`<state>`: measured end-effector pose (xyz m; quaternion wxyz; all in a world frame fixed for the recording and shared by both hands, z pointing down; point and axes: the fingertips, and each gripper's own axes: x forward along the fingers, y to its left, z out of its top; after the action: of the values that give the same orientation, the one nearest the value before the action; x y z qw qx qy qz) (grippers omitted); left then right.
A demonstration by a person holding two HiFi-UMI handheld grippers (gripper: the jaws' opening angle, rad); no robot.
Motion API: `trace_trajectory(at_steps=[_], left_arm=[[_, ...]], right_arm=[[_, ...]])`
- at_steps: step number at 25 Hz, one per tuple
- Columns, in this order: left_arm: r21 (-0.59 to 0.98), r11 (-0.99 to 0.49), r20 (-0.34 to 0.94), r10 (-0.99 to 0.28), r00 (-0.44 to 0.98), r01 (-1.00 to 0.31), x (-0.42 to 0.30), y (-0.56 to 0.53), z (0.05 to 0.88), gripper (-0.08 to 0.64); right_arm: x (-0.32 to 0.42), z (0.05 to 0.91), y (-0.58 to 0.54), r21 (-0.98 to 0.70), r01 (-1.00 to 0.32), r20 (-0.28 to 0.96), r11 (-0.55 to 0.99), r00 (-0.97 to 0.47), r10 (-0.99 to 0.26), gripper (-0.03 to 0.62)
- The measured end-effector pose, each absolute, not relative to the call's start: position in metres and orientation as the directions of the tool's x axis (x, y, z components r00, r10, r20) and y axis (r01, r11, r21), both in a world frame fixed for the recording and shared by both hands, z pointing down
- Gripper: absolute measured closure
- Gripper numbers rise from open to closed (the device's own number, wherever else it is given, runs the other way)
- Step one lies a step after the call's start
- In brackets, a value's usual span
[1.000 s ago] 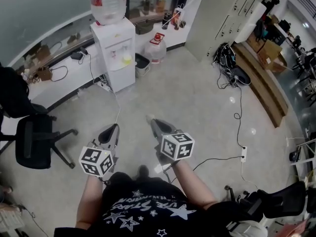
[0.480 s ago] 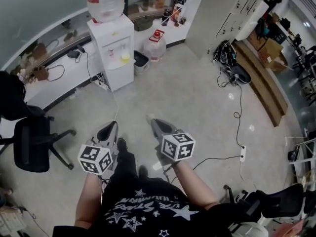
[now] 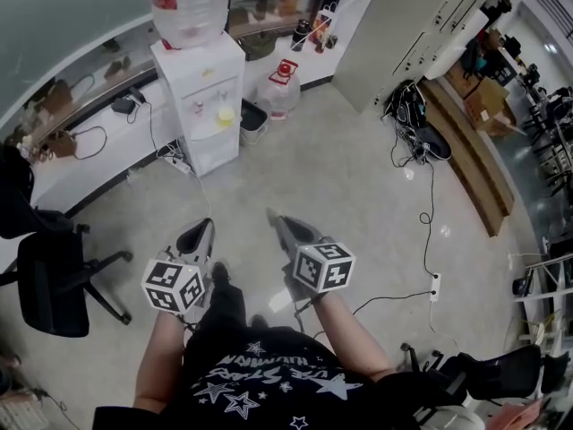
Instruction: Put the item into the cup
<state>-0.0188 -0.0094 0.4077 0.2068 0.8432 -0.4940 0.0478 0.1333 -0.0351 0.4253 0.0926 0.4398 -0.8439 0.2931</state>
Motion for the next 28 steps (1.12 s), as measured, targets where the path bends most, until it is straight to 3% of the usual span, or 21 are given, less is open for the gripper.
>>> trace_trajectory(at_steps=[8, 28], left_arm=[[0.296, -0.434, 0.305, -0.801, 0.515, -0.851, -0.061, -0.107, 0.415, 0.555], [0.372, -0.456, 0.315, -0.757, 0.572, -0.808, -0.122, -0.223, 0.443, 0.555]], right_arm=[[0.096, 0.433, -0.131, -0.408, -0.813, 0.44, 0.415, -0.573, -0.692, 0.591], [0.043, 0.449, -0.243, -0.387, -0.854, 0.494, 0.348, -0.51, -0.704, 0.591]])
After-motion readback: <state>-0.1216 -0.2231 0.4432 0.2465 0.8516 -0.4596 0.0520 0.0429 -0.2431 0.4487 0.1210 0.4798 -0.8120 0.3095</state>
